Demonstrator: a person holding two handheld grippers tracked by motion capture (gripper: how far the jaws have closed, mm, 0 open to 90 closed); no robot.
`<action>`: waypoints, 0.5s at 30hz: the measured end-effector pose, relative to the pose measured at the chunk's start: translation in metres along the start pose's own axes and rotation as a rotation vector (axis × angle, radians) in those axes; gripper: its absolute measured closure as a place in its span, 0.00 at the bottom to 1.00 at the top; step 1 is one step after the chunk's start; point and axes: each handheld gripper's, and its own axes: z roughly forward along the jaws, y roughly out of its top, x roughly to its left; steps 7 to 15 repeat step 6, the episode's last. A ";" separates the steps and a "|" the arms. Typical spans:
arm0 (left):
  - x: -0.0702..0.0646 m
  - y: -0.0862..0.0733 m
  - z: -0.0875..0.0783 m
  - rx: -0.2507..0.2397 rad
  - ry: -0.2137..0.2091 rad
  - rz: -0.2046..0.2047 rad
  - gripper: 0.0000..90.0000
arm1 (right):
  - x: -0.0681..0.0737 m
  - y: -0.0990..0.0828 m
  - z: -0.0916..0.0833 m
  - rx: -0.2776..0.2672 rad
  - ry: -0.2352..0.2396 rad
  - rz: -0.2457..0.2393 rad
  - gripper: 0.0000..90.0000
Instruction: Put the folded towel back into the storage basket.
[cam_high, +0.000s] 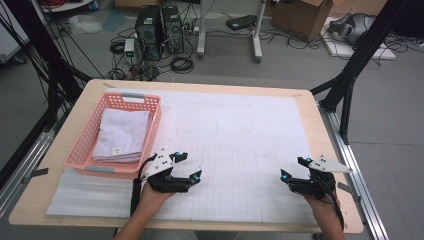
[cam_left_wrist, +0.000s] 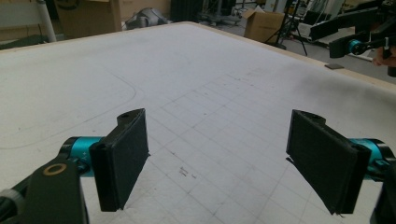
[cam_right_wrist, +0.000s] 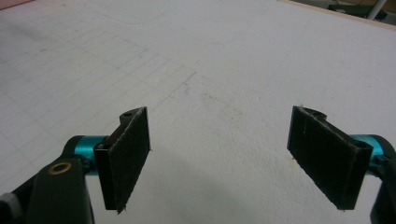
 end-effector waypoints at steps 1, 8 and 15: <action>0.000 0.000 0.000 -0.001 0.003 -0.006 0.23 | 0.000 0.000 0.000 0.000 0.000 -0.001 0.22; 0.002 0.000 -0.001 -0.002 0.009 -0.004 0.23 | 0.000 0.000 0.000 0.000 0.002 -0.001 0.22; 0.002 0.000 -0.001 -0.002 0.009 -0.004 0.23 | 0.000 0.000 0.000 0.000 0.002 -0.001 0.22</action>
